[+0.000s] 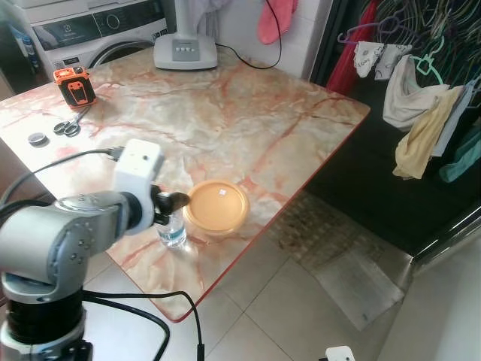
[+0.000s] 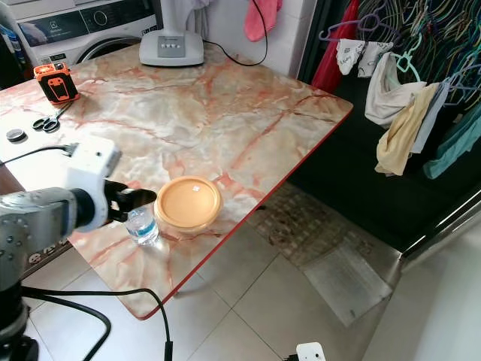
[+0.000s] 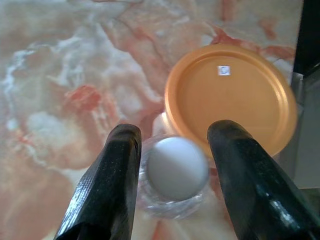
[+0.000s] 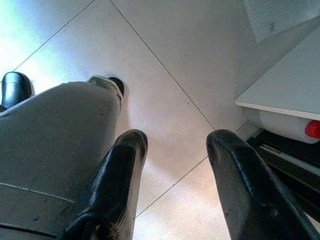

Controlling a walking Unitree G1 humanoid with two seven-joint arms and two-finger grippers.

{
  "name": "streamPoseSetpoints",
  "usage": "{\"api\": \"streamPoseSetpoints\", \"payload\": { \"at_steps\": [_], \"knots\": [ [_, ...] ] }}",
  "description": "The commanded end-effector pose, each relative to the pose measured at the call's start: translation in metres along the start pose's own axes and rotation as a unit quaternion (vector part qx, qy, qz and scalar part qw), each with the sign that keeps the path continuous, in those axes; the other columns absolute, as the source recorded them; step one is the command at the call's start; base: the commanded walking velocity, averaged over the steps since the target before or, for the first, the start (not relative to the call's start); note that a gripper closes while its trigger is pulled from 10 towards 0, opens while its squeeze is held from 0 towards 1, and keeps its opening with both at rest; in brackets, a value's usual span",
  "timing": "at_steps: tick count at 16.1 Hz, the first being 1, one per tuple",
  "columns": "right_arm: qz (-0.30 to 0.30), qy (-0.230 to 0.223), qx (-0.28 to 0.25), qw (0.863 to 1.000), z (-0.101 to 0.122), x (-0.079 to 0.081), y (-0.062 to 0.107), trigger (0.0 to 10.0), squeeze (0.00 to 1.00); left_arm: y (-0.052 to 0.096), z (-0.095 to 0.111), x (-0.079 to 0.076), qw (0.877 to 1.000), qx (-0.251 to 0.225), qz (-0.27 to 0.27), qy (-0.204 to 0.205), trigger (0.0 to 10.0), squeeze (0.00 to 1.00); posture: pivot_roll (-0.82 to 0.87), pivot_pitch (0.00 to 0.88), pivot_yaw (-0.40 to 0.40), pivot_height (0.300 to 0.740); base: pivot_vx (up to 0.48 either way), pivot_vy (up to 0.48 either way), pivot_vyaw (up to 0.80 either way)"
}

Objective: Restocking fridge

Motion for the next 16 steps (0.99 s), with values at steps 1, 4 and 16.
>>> {"api": "streamPoseSetpoints", "payload": {
  "at_steps": [1, 4, 16],
  "knots": [
    [-0.001, 0.003, 0.008, 1.0, -0.0047, -0.0021, 0.0004, 10.0, 0.0, 0.0049, 0.0044, -0.0018, 1.0, -0.011, 0.0, -0.011, 10.0, 0.0, 0.19, 0.075, -0.079, 0.74, 0.0, 0.0, 0.0],
    [0.001, 0.003, 0.007, 1.0, -0.0036, -0.002, 0.0003, 10.0, 0.0, 0.0045, 0.0029, -0.0027, 1.0, -0.008, -0.002, -0.011, 10.0, 0.0, 0.19, 0.074, -0.079, 0.74, 0.0, 0.0, 0.0],
    [0.004, 0.002, 0.011, 1.0, -0.0038, 0.0003, 0.0002, 10.0, 0.0, 0.0072, -0.0008, -0.0082, 0.999, 0.008, -0.027, -0.043, 10.0, 0.0, 0.2, 0.071, -0.07, 0.74, 0.0, 0.0, 0.0]
  ]
}}
Point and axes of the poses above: a point about 5 cm out from each wrist's last joint towards the gripper, its own y axis pointing back from the gripper into the wrist, its own z axis along the axis of the wrist's last joint, x = y × z, the point moved 3 cm from there along -y, pointing out of the wrist towards the gripper, and after that the axes turned 8 degrees about y, right-handed, at the moved point
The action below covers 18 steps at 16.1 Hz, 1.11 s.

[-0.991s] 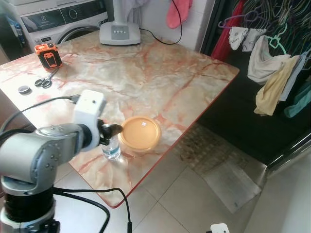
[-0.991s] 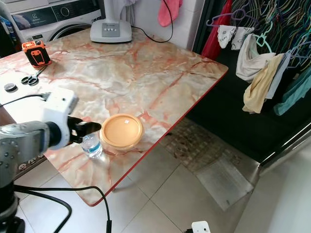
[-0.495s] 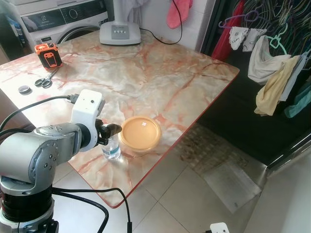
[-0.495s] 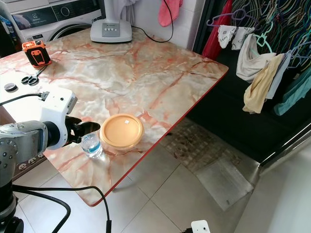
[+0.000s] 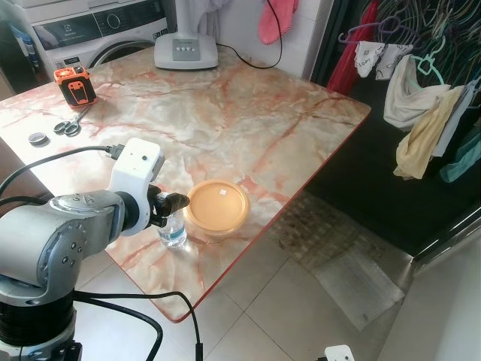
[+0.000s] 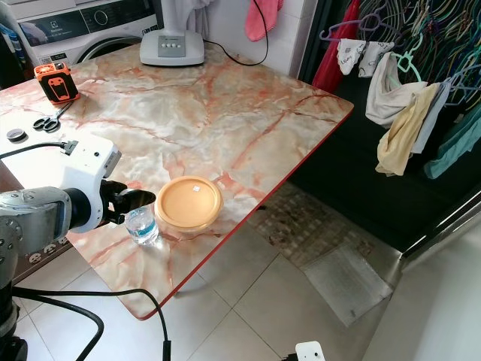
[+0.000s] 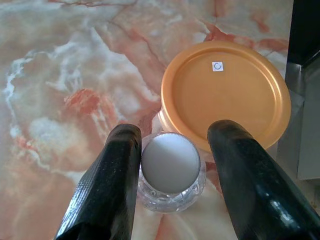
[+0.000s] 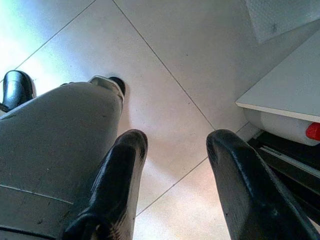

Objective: Restocking fridge

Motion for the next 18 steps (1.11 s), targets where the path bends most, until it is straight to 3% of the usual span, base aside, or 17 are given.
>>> {"api": "streamPoseSetpoints", "payload": {
  "at_steps": [1, 8, 9, 10, 11, 12, 18],
  "knots": [
    [0.001, 0.0, 0.011, 1.0, -0.006, 0.0, 0.0, 10.0, 0.0, 0.002, -0.003, -0.005, 1.0, 0.008, -0.013, -0.014, 10.0, 0.0, 0.2, 0.073, -0.068, 0.74, 0.0, 0.0, 0.0],
    [0.001, 0.001, 0.014, 1.0, -0.007, 0.0, 0.001, 10.0, 0.0, 0.003, -0.014, -0.003, 0.999, 0.033, -0.015, -0.024, 9.8, 0.0, 0.2, 0.081, -0.069, 0.74, 0.0, 0.0, 0.0],
    [0.002, 0.001, 0.015, 1.0, -0.007, -0.001, 0.001, 10.0, 0.0, 0.003, -0.014, -0.003, 0.999, 0.033, -0.015, -0.024, 8.2, 0.0, 0.2, 0.08, -0.07, 0.74, 0.0, 0.0, 0.0],
    [0.002, 0.001, 0.015, 1.0, -0.008, -0.001, 0.001, 10.0, 0.0, 0.003, -0.014, -0.003, 0.999, 0.033, -0.014, -0.026, 8.2, 0.0, 0.2, 0.082, -0.069, 0.74, 0.0, 0.0, 0.0],
    [0.002, 0.002, 0.015, 1.0, -0.008, -0.001, 0.001, 10.0, 0.0, 0.003, -0.015, -0.002, 0.999, 0.033, -0.011, -0.026, 3.0, 0.0, 0.2, 0.082, -0.07, 0.74, 0.0, 0.0, 0.0],
    [0.002, 0.002, 0.015, 1.0, -0.008, -0.001, 0.001, 10.0, 0.0, 0.004, -0.016, -0.001, 0.999, 0.035, -0.008, -0.026, 0.1, 0.0, 0.2, 0.084, -0.071, 0.74, 0.0, 0.0, 0.0],
    [0.002, 0.002, 0.016, 1.0, -0.009, -0.001, 0.001, 10.0, 0.0, 0.004, -0.016, 0.0, 0.999, 0.039, -0.007, -0.031, 0.0, 0.0, 0.2, 0.086, -0.071, 0.74, 0.0, 0.0, 0.0]
  ]
}}
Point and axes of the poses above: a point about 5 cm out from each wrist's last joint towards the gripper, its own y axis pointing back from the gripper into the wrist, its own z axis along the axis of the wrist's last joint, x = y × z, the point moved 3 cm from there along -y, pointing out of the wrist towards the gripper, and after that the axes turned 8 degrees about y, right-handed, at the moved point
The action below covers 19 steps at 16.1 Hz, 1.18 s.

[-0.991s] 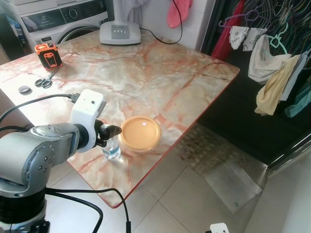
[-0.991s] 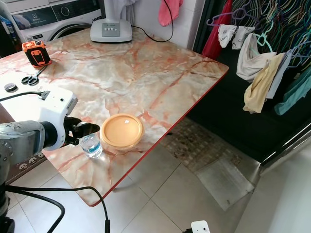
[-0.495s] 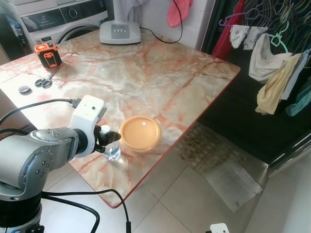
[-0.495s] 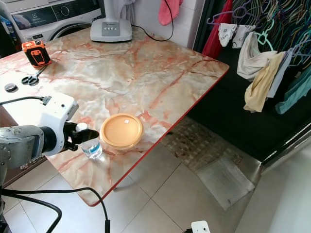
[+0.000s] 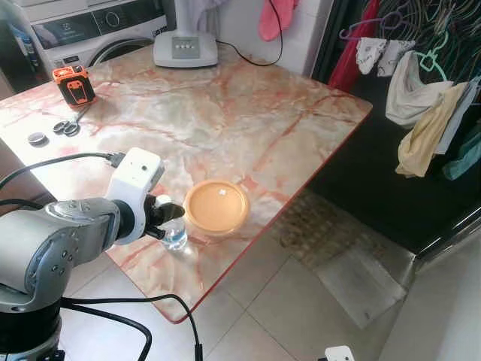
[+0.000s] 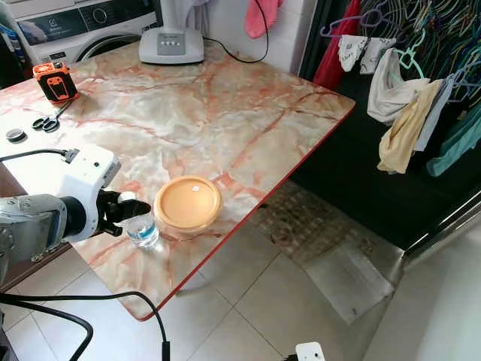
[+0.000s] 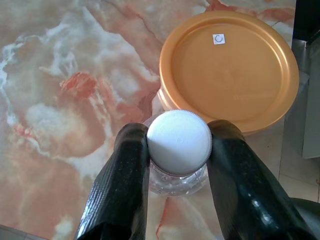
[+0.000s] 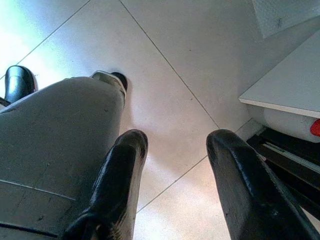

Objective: Restocking fridge

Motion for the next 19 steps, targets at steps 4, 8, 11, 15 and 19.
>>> {"api": "streamPoseSetpoints", "payload": {
  "at_steps": [4, 8, 11, 15, 19],
  "knots": [
    [0.002, 0.001, 0.012, 1.0, -0.007, -0.001, 0.001, 10.0, 0.0, 0.001, -0.005, 0.0, 1.0, 0.012, 0.003, -0.008, 0.0, 0.0, 0.2, 0.084, -0.07, 0.74, 0.0, 0.0, 0.0],
    [0.003, 0.003, 0.011, 1.0, -0.007, -0.001, 0.001, 10.0, 0.0, 0.002, 0.0, 0.007, 0.999, -0.004, 0.036, -0.001, 0.0, 0.0, 0.2, 0.083, -0.072, 0.74, 0.0, 0.0, 0.0],
    [0.003, 0.004, 0.011, 1.0, -0.007, -0.001, 0.001, 10.0, 0.0, 0.006, 0.01, 0.01, 0.998, -0.027, 0.051, 0.001, 0.0, 0.0, 0.2, 0.083, -0.074, 0.74, 0.0, 0.0, 0.0],
    [0.004, 0.007, 0.011, 1.0, -0.007, -0.002, 0.001, 10.0, 0.0, 0.01, 0.029, 0.017, 0.992, -0.096, 0.085, 0.004, 0.0, 0.0, 0.19, 0.078, -0.084, 0.74, 0.0, 0.0, 0.0],
    [0.005, 0.011, 0.012, 1.0, -0.008, -0.003, 0.001, 10.0, 0.0, 0.023, 0.046, 0.048, 0.966, -0.17, 0.197, 0.008, 10.0, 0.0, 0.19, 0.061, -0.097, 0.74, 0.0, 0.0, 0.0]
  ]
}}
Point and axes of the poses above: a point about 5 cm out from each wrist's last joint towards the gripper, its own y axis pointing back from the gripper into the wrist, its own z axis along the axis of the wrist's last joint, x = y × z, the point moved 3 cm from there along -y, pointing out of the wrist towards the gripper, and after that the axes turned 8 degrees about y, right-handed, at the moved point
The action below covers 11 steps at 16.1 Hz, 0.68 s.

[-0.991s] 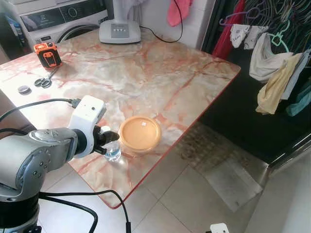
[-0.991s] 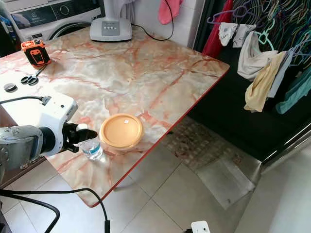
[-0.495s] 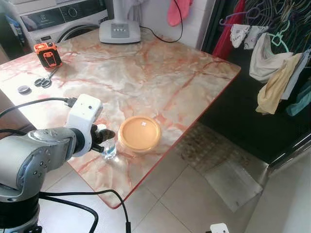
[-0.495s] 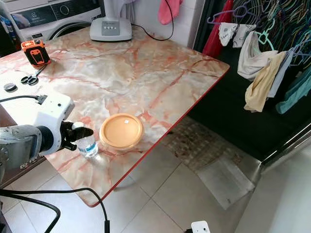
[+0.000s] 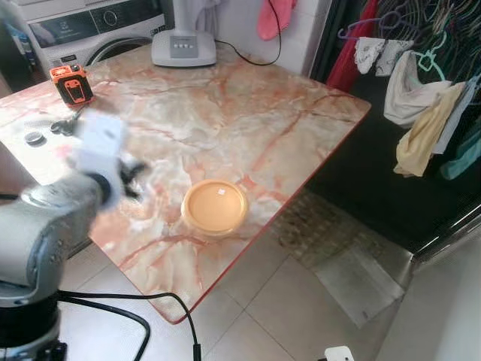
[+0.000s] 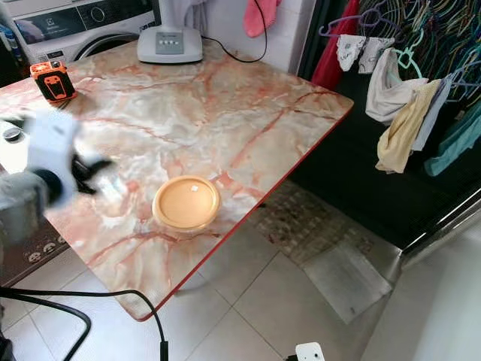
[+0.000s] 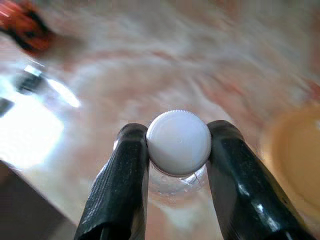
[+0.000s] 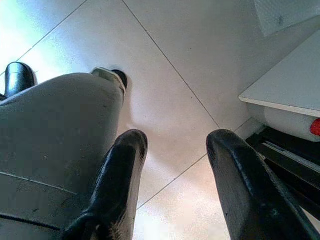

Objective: Restocking fridge

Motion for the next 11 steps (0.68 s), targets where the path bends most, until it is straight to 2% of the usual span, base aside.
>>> {"api": "streamPoseSetpoints", "payload": {
  "at_steps": [1, 2, 4, 6, 8, 9, 10, 11],
  "knots": [
    [-0.001, 0.005, 0.009, 1.0, -0.007, -0.002, 0.001, 10.0, 0.0, 0.002, 0.017, 0.006, 0.997, -0.072, 0.025, -0.025, 10.0, 0.0, 0.19, 0.058, -0.098, 0.74, 0.0, 0.0, 0.0],
    [-0.001, 0.004, 0.008, 1.0, -0.006, -0.002, 0.001, 10.0, 0.0, 0.004, 0.025, 0.002, 0.992, -0.116, 0.025, -0.047, 10.0, 0.0, 0.19, 0.056, -0.099, 0.74, 0.0, 0.0, 0.0],
    [-0.001, 0.005, 0.005, 1.0, -0.006, -0.003, 0.001, 10.0, 0.0, 0.005, 0.026, -0.006, 0.985, -0.167, 0.02, -0.045, 10.0, 0.0, 0.18, 0.047, -0.102, 0.74, 0.0, 0.0, 0.0],
    [0.0, 0.006, 0.003, 1.0, -0.005, -0.002, 0.001, 10.0, 0.0, 0.008, 0.02, -0.019, 0.975, -0.221, 0.01, -0.027, 10.0, 0.0, 0.18, 0.038, -0.103, 0.74, 0.0, 0.0, 0.0],
    [-0.001, 0.006, 0.001, 1.0, -0.005, -0.003, 0.001, 10.0, 0.0, 0.009, 0.009, -0.028, 0.968, -0.249, 0.003, 0.001, 10.0, 0.0, 0.18, 0.035, -0.104, 0.74, 0.0, 0.0, 0.0],
    [-0.003, 0.005, -0.002, 1.0, -0.004, -0.003, 0.001, 10.0, 0.0, 0.009, 0.003, -0.033, 0.967, -0.255, 0.0, -0.003, 10.0, 0.0, 0.16, 0.031, -0.104, 0.74, 0.0, 0.0, 0.0],
    [-0.005, 0.002, -0.006, 1.0, -0.003, -0.003, 0.001, 10.0, 0.0, 0.013, 0.004, -0.044, 0.956, -0.292, -0.012, 0.002, 10.0, 0.0, 0.15, 0.03, -0.105, 0.74, 0.0, 0.0, 0.0],
    [-0.005, 0.002, -0.007, 1.0, -0.003, -0.003, 0.001, 10.0, 0.0, 0.014, 0.006, -0.046, 0.953, -0.301, -0.015, 0.012, 10.0, 0.0, 0.14, 0.029, -0.107, 0.74, 0.0, 0.0, 0.0]
  ]
}}
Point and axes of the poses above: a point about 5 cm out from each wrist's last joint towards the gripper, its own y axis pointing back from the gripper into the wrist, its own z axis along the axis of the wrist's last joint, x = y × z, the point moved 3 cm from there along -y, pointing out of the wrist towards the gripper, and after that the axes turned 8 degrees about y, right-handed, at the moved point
